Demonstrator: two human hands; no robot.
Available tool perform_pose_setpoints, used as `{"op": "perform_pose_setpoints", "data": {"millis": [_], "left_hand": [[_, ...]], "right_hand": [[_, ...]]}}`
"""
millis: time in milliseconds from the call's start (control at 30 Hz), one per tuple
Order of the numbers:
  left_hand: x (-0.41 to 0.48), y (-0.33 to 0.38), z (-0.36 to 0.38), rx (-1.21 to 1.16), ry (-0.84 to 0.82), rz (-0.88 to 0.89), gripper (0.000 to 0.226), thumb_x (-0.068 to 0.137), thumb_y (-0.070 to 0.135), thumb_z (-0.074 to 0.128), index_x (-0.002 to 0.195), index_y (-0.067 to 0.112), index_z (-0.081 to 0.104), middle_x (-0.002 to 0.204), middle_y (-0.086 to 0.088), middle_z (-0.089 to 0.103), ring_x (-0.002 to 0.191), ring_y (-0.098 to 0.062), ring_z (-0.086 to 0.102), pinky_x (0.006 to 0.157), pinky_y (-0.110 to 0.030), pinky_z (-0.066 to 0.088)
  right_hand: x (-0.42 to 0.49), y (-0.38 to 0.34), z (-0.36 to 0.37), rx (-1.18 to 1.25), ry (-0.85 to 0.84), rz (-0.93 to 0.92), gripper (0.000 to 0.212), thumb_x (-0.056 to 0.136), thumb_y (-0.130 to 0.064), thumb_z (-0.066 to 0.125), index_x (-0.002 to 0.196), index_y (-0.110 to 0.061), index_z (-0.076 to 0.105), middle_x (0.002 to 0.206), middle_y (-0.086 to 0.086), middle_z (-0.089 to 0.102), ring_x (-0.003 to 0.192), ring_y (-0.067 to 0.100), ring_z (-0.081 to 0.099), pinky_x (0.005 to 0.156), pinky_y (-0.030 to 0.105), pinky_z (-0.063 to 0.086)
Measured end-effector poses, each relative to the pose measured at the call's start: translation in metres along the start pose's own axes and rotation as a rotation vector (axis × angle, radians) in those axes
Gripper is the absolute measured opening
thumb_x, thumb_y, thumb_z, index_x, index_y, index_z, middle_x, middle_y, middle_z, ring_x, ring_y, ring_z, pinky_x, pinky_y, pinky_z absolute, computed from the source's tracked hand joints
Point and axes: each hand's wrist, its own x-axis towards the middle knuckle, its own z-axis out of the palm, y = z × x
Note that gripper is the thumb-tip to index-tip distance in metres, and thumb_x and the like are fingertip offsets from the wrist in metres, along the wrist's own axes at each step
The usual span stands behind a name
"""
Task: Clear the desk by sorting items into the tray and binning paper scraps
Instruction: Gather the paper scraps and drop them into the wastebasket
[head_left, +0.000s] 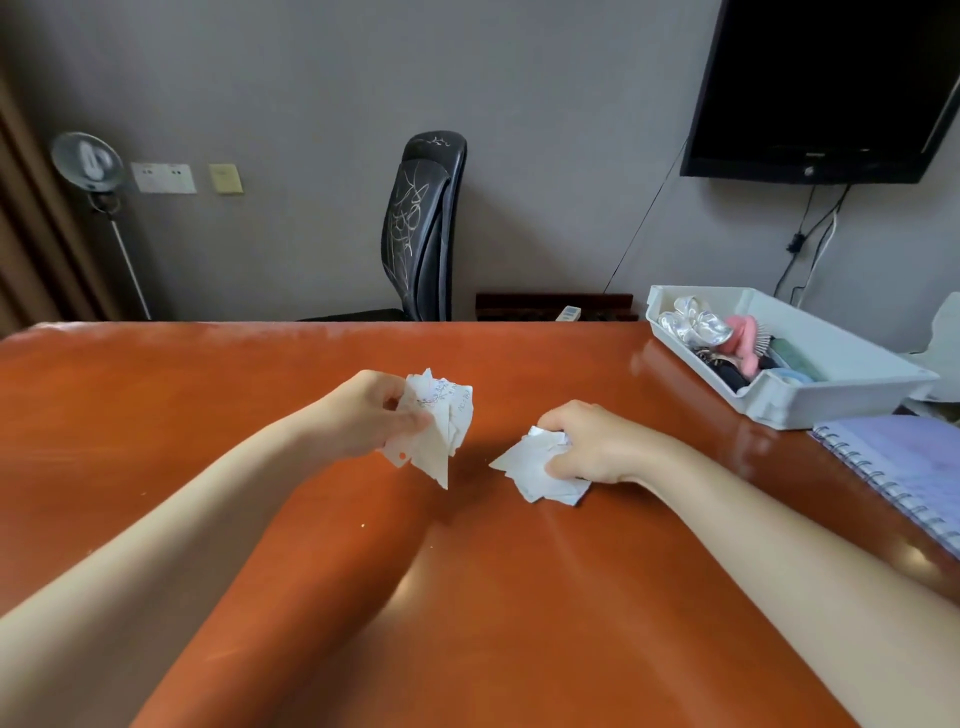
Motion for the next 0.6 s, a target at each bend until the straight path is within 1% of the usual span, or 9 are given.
{"op": "perform_pose_setpoints", "data": {"millis": [33, 100, 167, 267, 300, 400, 433, 533, 600], "left_hand": [[-0.002, -0.001, 0.000, 0.003, 0.001, 0.000, 0.021, 0.091, 0.017, 0.055, 0.071, 0.012, 0.057, 0.070, -0.002, 0.056, 0.063, -0.016, 0.048, 0.057, -0.027, 0.037], [-0.005, -0.004, -0.001, 0.019, 0.005, 0.005, 0.024, 0.092, 0.017, 0.055, 0.068, 0.013, 0.056, 0.067, -0.001, 0.054, 0.061, -0.015, 0.047, 0.055, -0.025, 0.035], [-0.009, -0.006, -0.003, 0.031, 0.018, 0.008, 0.023, 0.092, 0.018, 0.055, 0.069, 0.014, 0.056, 0.068, 0.001, 0.055, 0.062, -0.015, 0.048, 0.055, -0.023, 0.035], [-0.019, -0.007, -0.008, 0.051, 0.054, 0.014, 0.024, 0.093, 0.018, 0.054, 0.069, 0.016, 0.056, 0.067, 0.004, 0.056, 0.059, -0.011, 0.048, 0.051, -0.018, 0.035], [-0.024, -0.009, -0.011, 0.066, 0.070, 0.020, 0.024, 0.094, 0.019, 0.053, 0.070, 0.014, 0.057, 0.067, 0.004, 0.056, 0.057, -0.011, 0.048, 0.049, -0.016, 0.034], [-0.045, -0.017, -0.020, 0.116, 0.129, 0.039, 0.024, 0.092, 0.023, 0.053, 0.079, 0.005, 0.061, 0.067, -0.003, 0.063, 0.053, -0.014, 0.050, 0.047, -0.020, 0.036], [-0.054, -0.021, -0.024, 0.141, 0.151, 0.038, 0.024, 0.091, 0.024, 0.053, 0.082, 0.004, 0.062, 0.070, -0.006, 0.065, 0.053, -0.015, 0.049, 0.048, -0.023, 0.036], [-0.084, -0.035, -0.039, 0.194, 0.225, 0.014, 0.024, 0.091, 0.026, 0.053, 0.087, 0.005, 0.064, 0.076, -0.009, 0.067, 0.054, -0.014, 0.046, 0.046, -0.022, 0.032], [-0.107, -0.049, -0.053, 0.187, 0.266, -0.020, 0.026, 0.090, 0.027, 0.053, 0.090, 0.004, 0.065, 0.087, -0.014, 0.070, 0.061, -0.018, 0.052, 0.050, -0.026, 0.035]], "right_hand": [[0.000, -0.001, 0.000, 0.001, 0.005, -0.001, 0.011, 0.076, 0.000, 0.050, 0.070, -0.010, 0.049, 0.066, 0.001, 0.043, 0.056, 0.016, 0.035, 0.047, 0.028, 0.024], [-0.001, -0.001, 0.000, 0.017, 0.024, -0.016, 0.014, 0.078, -0.002, 0.052, 0.081, -0.014, 0.057, 0.075, 0.000, 0.050, 0.065, 0.016, 0.043, 0.051, 0.027, 0.031], [-0.002, -0.002, 0.000, 0.064, 0.055, -0.040, 0.022, 0.080, -0.005, 0.055, 0.090, -0.024, 0.054, 0.088, 0.000, 0.056, 0.075, 0.015, 0.048, 0.057, 0.027, 0.038], [-0.005, -0.010, -0.003, 0.169, 0.130, -0.073, 0.033, 0.082, -0.008, 0.060, 0.108, -0.027, 0.053, 0.100, -0.001, 0.057, 0.089, 0.019, 0.054, 0.065, 0.028, 0.044], [-0.005, -0.014, -0.005, 0.182, 0.158, -0.093, 0.030, 0.082, -0.008, 0.061, 0.106, -0.025, 0.055, 0.098, -0.002, 0.057, 0.089, 0.019, 0.055, 0.065, 0.027, 0.043], [-0.008, -0.038, -0.007, 0.196, 0.223, -0.182, 0.007, 0.083, -0.007, 0.061, 0.079, -0.013, 0.061, 0.077, -0.002, 0.060, 0.074, 0.019, 0.055, 0.060, 0.029, 0.037], [-0.009, -0.047, -0.006, 0.208, 0.232, -0.206, 0.004, 0.084, -0.008, 0.060, 0.081, -0.008, 0.063, 0.077, 0.001, 0.061, 0.073, 0.020, 0.055, 0.061, 0.029, 0.036], [-0.012, -0.081, 0.001, 0.245, 0.230, -0.293, 0.015, 0.085, -0.012, 0.061, 0.093, 0.001, 0.064, 0.090, 0.016, 0.066, 0.077, 0.024, 0.056, 0.065, 0.033, 0.038], [-0.016, -0.107, 0.008, 0.254, 0.205, -0.357, 0.015, 0.086, -0.014, 0.061, 0.095, -0.002, 0.065, 0.093, 0.013, 0.067, 0.083, 0.026, 0.060, 0.067, 0.038, 0.044]]}}
